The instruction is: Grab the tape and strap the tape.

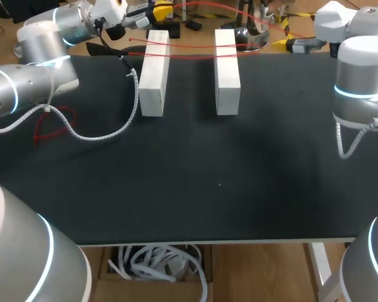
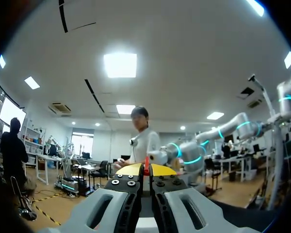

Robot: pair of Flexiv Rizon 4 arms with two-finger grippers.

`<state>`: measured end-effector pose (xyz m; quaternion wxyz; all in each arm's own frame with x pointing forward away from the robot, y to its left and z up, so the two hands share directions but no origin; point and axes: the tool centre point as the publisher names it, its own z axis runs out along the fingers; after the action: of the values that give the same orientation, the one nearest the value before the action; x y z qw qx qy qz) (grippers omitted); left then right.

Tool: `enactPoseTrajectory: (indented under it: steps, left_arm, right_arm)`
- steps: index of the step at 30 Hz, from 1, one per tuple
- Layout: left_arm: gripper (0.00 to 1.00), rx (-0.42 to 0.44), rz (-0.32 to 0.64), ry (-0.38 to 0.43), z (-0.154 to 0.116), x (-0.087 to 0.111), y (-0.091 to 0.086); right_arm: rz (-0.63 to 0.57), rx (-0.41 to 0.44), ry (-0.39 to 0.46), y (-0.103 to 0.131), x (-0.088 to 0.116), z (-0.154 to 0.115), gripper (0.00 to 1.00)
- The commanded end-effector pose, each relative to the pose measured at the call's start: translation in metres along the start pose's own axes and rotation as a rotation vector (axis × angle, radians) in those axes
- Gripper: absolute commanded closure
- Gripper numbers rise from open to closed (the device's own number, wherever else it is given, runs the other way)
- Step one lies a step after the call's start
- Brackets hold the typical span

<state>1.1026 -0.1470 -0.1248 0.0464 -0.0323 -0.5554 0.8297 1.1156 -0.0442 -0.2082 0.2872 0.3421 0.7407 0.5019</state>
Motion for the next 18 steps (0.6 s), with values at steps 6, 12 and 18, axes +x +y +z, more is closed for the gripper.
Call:
enactPoseTrajectory:
  steps: [6,12,18]
  left_arm:
    - [1.00,0.002,0.000,0.006,-0.001,-0.002,0.001]
    - [1.00,0.002,0.000,0.006,-0.001,-0.002,0.001]
    - [1.00,0.002,0.000,0.006,-0.001,-0.002,0.001]
  right_arm:
    - [0.331,0.129,-0.039,0.022,0.034,-0.020,0.00]
    - [0.502,0.249,-0.155,0.023,0.042,-0.031,0.00]
    - [0.723,0.257,-0.224,0.022,0.052,-0.038,0.00]
